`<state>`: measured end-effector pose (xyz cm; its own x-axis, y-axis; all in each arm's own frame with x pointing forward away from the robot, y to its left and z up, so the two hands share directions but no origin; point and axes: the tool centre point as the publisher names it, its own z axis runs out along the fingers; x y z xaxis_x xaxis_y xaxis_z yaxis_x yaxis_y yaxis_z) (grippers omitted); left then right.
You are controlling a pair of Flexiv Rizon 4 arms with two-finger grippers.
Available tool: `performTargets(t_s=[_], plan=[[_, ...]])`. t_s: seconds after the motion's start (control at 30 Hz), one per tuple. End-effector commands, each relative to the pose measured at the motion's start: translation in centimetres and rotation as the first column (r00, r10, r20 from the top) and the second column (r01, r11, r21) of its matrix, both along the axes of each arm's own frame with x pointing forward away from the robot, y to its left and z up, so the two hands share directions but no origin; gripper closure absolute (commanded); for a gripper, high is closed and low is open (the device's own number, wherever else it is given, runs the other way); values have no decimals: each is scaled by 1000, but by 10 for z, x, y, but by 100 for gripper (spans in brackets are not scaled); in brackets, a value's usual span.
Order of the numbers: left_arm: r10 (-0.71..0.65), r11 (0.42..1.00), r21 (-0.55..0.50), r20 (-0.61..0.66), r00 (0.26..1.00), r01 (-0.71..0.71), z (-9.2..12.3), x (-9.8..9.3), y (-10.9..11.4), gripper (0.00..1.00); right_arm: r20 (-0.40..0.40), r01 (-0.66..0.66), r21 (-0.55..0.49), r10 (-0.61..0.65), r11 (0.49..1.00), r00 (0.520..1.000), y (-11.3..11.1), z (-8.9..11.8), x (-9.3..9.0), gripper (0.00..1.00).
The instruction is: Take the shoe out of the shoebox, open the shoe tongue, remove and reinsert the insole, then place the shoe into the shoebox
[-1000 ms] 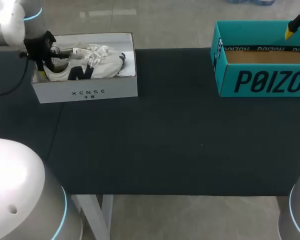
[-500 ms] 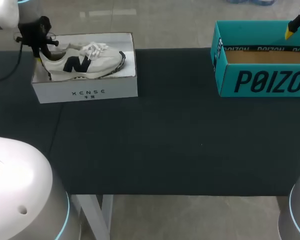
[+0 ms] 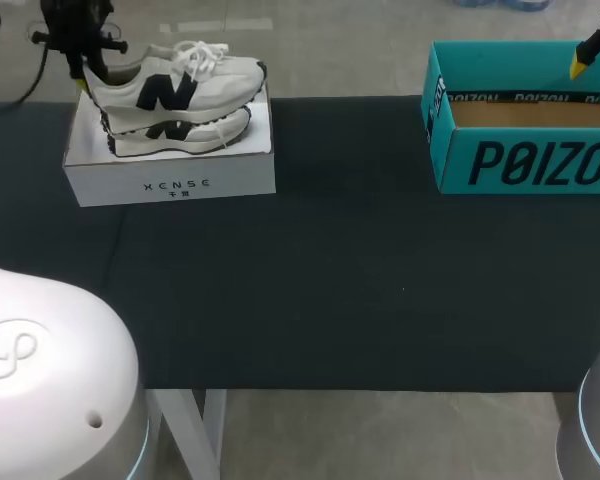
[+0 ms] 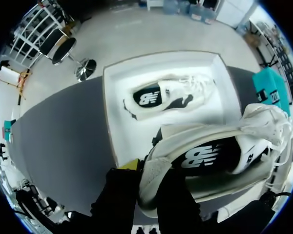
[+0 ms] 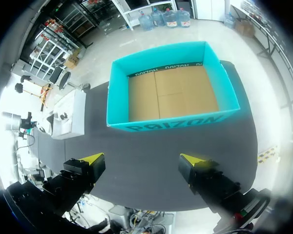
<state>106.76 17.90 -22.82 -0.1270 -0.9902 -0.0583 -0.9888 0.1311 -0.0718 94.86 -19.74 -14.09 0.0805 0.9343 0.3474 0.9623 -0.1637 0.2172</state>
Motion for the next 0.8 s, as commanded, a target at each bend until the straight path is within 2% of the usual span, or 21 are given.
performTargets(t_s=[0.03,0.1,0.23,0.5,0.8], plan=[[-14,997,80,51,999,10,27,-31,-31,100,0,1,-2,-1,1000,1000,0,0,0,0],[-11,994,111,73,997,3,29,-38,-46,100,0,1,-2,-1,1000,1000,0,0,0,0],[0,994,110,84,996,-9,30,-51,-70,100,0,1,-2,-1,1000,1000,0,0,0,0],[65,996,63,89,994,-70,17,-77,-121,100,0,1,-2,-1,1000,1000,0,0,0,0],[86,996,14,67,994,-87,-21,-101,-178,100,0,1,-2,-1,1000,1000,0,0,0,0]])
